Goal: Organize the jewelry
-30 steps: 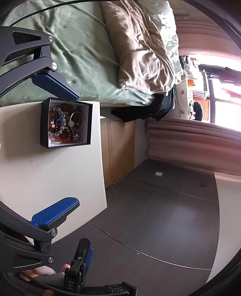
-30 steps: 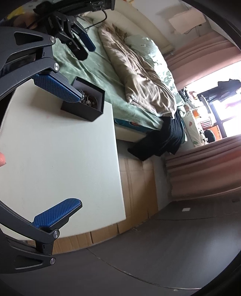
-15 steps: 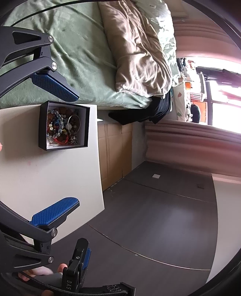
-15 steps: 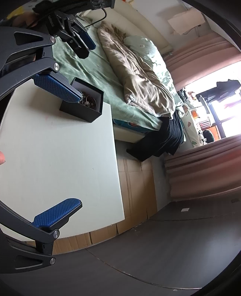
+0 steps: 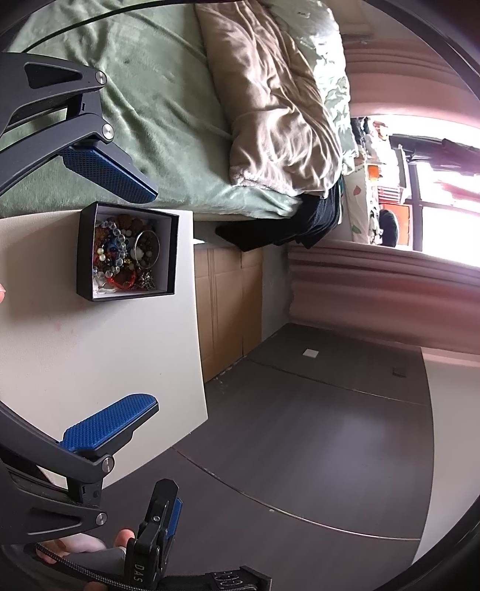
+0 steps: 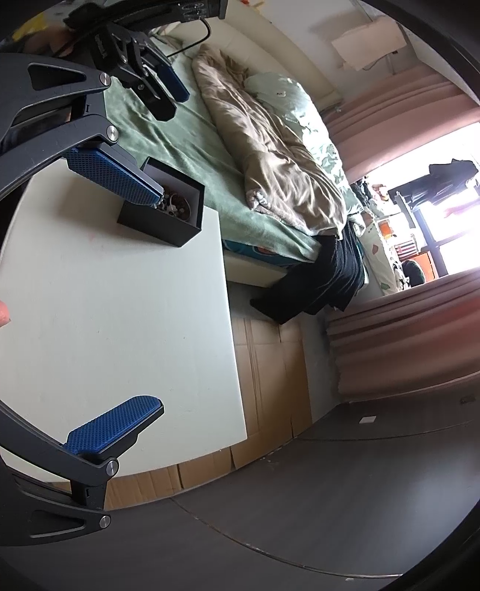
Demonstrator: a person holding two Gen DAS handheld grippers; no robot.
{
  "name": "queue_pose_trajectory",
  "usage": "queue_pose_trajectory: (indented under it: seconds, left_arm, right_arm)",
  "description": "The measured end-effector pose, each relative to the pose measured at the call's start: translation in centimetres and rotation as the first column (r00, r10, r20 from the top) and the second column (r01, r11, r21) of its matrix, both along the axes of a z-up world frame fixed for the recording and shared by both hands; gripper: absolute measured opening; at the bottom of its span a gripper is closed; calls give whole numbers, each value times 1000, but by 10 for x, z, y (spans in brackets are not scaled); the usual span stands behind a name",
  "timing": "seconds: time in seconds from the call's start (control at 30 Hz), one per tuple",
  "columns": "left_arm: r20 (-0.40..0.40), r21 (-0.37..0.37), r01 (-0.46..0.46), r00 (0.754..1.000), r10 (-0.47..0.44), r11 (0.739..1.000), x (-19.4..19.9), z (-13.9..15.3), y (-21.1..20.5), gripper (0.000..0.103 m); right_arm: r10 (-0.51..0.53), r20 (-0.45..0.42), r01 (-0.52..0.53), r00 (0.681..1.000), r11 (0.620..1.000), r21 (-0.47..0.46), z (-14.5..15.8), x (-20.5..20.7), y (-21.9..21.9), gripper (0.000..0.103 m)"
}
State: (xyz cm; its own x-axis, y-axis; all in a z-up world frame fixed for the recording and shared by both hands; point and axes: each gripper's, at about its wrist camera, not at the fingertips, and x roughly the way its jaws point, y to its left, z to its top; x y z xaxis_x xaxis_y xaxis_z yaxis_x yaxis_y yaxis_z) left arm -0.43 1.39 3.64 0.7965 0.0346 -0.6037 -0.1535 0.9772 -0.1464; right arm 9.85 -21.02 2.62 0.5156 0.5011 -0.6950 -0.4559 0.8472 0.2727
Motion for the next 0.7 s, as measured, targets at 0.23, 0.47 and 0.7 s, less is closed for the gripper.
queue_pose_trajectory:
  seconds: [0.23,0.47,0.7]
  left_arm:
    - [0,-7,-1,1000,1,1000,0,0,1,103]
    - [9,2,-1,1000,1,1000,-2,1,-2,103]
    - [7,12,-8,1000,8,1000,0,2,-4,103]
  right_arm:
    - [1,-1,-1,1000,1000,1,1,0,0,103]
    - [3,-1,-3,1000,1000,2,1,0,0,103]
    - [3,-6,-3,1000,1000,3,0,0,0,103]
